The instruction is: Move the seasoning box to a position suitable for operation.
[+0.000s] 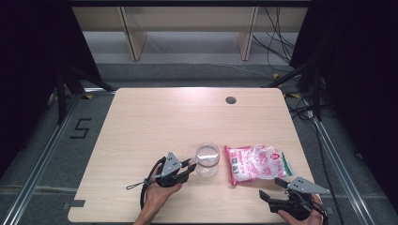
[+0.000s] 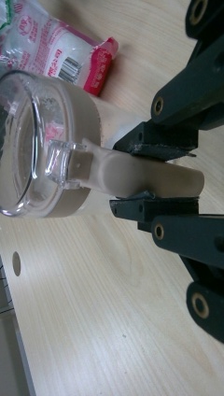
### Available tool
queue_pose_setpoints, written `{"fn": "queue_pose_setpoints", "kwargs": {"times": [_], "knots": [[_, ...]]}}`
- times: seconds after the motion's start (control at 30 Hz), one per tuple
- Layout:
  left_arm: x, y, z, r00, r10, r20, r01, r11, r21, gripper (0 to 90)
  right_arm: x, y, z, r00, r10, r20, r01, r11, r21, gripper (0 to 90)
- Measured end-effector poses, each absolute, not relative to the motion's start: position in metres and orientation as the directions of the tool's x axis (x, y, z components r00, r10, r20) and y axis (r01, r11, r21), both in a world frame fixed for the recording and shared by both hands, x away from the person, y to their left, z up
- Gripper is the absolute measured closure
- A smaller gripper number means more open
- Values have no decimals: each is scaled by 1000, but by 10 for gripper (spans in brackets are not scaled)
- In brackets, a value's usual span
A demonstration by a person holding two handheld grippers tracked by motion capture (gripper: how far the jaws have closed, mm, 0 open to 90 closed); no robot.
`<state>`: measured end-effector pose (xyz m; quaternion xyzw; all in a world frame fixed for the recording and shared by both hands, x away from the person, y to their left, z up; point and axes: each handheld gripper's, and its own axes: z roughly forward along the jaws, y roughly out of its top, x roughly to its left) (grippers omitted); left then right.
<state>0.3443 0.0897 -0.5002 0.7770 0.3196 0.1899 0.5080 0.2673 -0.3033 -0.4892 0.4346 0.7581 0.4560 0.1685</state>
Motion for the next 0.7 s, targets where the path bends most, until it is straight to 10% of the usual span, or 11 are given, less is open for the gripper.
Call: {"fn": "queue_pose_setpoints", "kwargs": {"times": [0.7], "knots": [[364, 95, -500, 715, 698, -35, 309, -271, 912, 722, 269, -306, -489, -577, 806, 130, 493, 218, 842, 206]]}}
